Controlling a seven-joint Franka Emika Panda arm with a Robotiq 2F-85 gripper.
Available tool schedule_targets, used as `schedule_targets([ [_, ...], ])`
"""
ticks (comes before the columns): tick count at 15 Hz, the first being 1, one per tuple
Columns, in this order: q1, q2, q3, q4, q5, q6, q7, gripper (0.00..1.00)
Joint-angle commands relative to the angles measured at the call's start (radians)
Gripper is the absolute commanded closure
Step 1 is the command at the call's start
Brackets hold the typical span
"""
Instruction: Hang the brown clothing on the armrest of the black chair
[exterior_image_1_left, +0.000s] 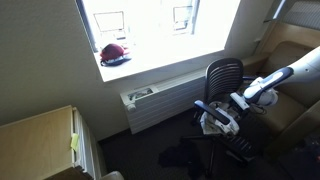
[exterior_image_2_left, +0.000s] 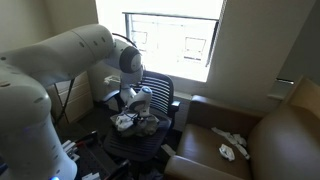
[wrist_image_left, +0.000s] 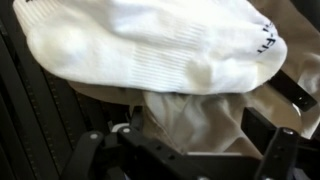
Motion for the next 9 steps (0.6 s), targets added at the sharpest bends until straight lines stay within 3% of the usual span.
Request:
schedule_targets([
  [1,0.025,0.023,-0.014,0.006,0.039,0.004,-0.023,0.26],
  [9,0.162,0.072,-0.154,0.019,0.04,-0.026,0.065,0.83],
])
